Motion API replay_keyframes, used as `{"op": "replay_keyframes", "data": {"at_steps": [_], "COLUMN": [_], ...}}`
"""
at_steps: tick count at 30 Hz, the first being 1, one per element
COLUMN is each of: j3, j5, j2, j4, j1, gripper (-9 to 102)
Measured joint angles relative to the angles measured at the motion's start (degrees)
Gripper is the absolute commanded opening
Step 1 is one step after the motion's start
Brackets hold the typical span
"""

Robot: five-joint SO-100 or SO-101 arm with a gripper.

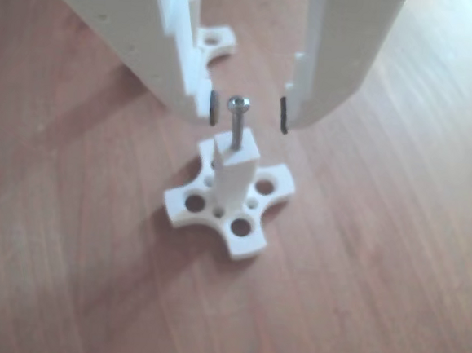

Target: Grab the screw and set it in the hole.

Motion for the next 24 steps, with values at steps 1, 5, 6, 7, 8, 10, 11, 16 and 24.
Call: {"op": "replay_keyframes", "data": {"at_steps": [1, 5, 6, 7, 8, 10, 11, 16, 24], "j3": [0.0, 0.0, 0.0, 0.0, 0.0, 0.0, 0.0, 0.0, 0.0], "j5": [0.0, 0.0, 0.0, 0.0, 0.0, 0.0, 0.0, 0.0, 0.0], "j2": [0.0, 0.0, 0.0, 0.0, 0.0, 0.0, 0.0, 0.0, 0.0], "j4": [0.0, 0.0, 0.0, 0.0, 0.0, 0.0, 0.0, 0.0, 0.0], "j1": [0.2, 0.8, 0.9, 1.0, 1.1, 1.1, 1.1, 1.1, 0.6], "gripper": [10, 10, 10, 10, 10, 10, 10, 10, 10]}}
